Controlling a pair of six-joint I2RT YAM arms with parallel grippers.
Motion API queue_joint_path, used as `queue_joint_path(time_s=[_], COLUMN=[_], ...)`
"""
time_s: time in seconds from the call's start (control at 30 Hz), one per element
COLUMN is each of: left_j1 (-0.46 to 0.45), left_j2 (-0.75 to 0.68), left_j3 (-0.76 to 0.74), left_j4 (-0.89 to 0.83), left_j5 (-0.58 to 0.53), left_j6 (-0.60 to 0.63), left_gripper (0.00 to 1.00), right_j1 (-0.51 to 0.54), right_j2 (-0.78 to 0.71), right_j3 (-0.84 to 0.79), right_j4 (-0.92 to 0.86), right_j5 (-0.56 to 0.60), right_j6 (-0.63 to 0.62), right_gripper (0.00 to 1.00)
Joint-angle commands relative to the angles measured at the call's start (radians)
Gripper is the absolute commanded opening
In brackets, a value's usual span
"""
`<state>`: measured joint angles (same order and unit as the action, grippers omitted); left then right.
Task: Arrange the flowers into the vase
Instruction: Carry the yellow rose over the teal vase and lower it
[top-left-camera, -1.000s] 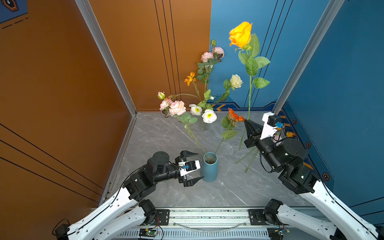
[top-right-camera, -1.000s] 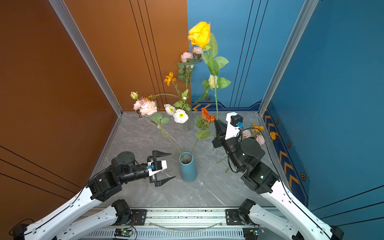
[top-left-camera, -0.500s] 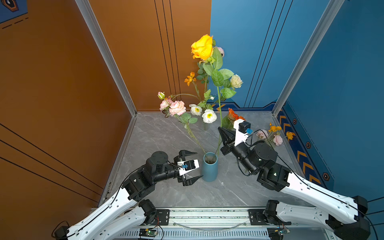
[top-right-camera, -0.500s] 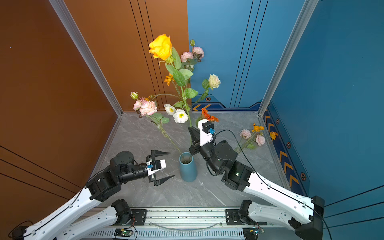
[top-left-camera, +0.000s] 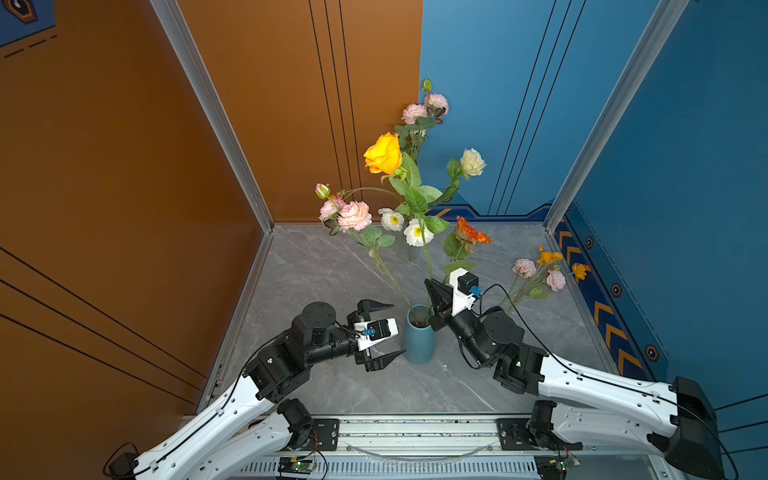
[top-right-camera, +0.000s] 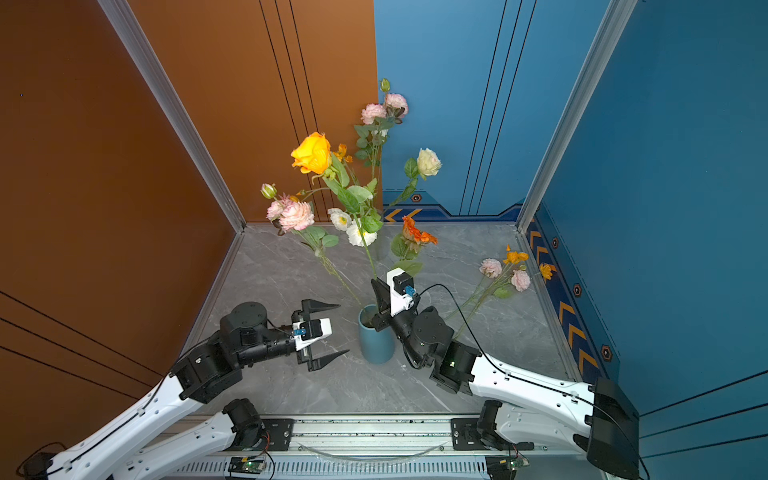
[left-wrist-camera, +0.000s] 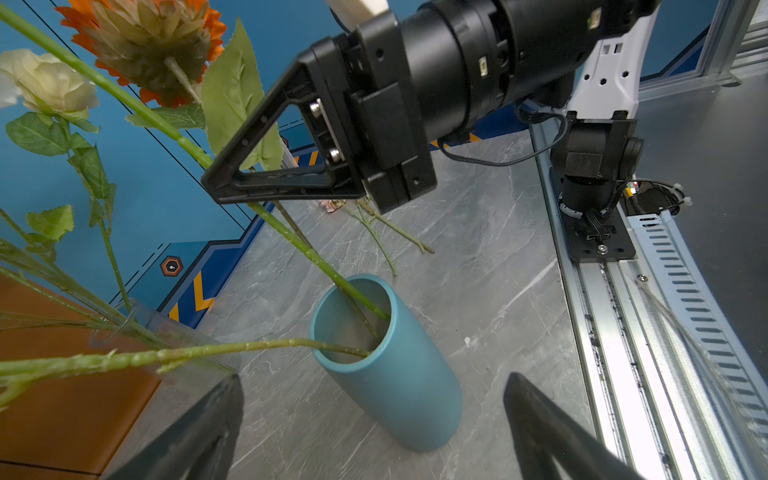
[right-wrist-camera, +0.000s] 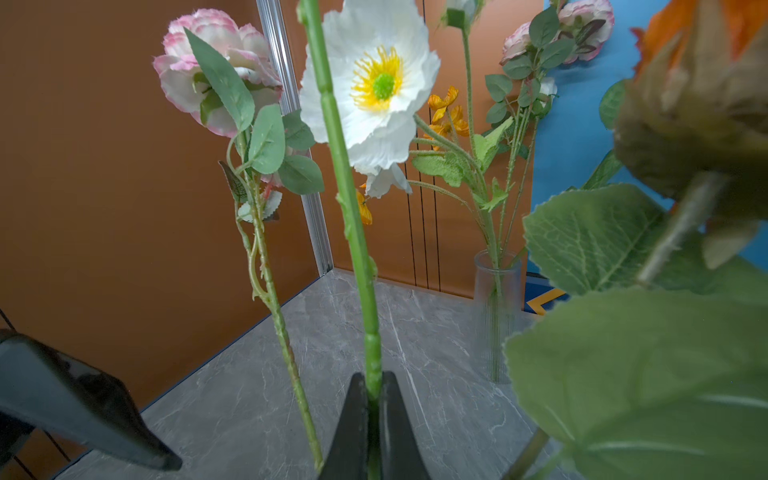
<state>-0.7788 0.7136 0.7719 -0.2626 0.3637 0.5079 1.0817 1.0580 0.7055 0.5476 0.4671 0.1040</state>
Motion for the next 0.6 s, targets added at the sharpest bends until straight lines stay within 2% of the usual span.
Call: queue_joint_path(time_s=[0.0,0.57], left_j1=[0.013,0.016], left_j2=[-0.003,0.006], left_j3=[-0.015,-0.016], left_j4=[-0.015,-0.016], left_j5=[0.017,0.023], left_j6=[0.013,0.012], left_gripper=[0.98,0.98], right_j1=[0.014,0.064], right_j2=[0.013,0.042], right_j3=[0.010,-0.105], right_j4=[0.053,0.055], right_j5=[0.013,0.069], right_j6=[0.000,0.045], right_gripper=[0.00,0.03])
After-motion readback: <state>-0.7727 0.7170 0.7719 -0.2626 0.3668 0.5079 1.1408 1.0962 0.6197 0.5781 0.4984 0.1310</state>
